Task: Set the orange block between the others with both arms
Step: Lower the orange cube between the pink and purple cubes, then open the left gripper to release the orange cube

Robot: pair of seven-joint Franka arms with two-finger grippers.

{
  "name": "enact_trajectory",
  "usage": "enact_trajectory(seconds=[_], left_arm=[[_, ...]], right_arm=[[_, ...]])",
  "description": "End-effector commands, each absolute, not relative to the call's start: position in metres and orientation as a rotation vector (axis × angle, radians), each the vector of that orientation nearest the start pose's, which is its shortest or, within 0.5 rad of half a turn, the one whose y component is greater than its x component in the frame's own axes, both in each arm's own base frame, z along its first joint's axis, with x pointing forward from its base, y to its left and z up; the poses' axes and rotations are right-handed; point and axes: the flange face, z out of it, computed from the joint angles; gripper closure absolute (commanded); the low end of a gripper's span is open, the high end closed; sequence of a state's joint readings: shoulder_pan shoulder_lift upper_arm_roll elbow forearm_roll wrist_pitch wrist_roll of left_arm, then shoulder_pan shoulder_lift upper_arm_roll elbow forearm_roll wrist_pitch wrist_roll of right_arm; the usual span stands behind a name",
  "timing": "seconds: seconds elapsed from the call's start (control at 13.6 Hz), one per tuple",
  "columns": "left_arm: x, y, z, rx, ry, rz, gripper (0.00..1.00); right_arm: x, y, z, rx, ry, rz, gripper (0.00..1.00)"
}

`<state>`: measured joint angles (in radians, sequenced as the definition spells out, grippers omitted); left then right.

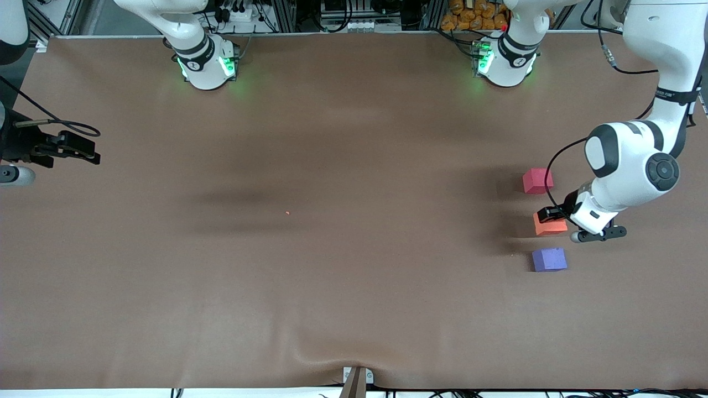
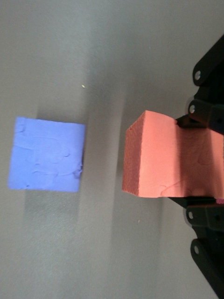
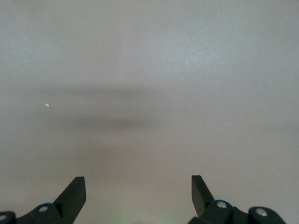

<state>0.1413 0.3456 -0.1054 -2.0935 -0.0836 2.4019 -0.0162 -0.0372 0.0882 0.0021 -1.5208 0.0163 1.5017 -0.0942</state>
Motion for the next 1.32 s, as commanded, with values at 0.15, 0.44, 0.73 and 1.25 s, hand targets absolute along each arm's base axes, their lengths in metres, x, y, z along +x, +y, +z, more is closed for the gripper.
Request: enact_trajectory(seconds=[0.15, 0.44, 0.73, 1.25], left_arm=[[0.572, 0.042, 0.235, -3.249, -0.124, 0.037, 1.0], [0.571, 0.04, 0.225, -3.269, -0.164, 0.058, 1.0], [0.573, 0.031, 0.211, -3.273, -0.146, 0.051, 1.0], [0.572, 0.032, 0.196, -3.273, -0.157, 0.059, 1.0]], right_arm=[[0.571, -0.012, 0.599, -3.129, -0.118, 0.161, 0.0], [0.572, -0.007, 0.598, -3.13, -0.132, 0.161, 0.0], [0.572, -0.007, 0.598, -3.14, -0.135, 0.157, 0.0], [0.573, -0.01, 0.596, -3.141, -0.125, 0.162, 0.0]])
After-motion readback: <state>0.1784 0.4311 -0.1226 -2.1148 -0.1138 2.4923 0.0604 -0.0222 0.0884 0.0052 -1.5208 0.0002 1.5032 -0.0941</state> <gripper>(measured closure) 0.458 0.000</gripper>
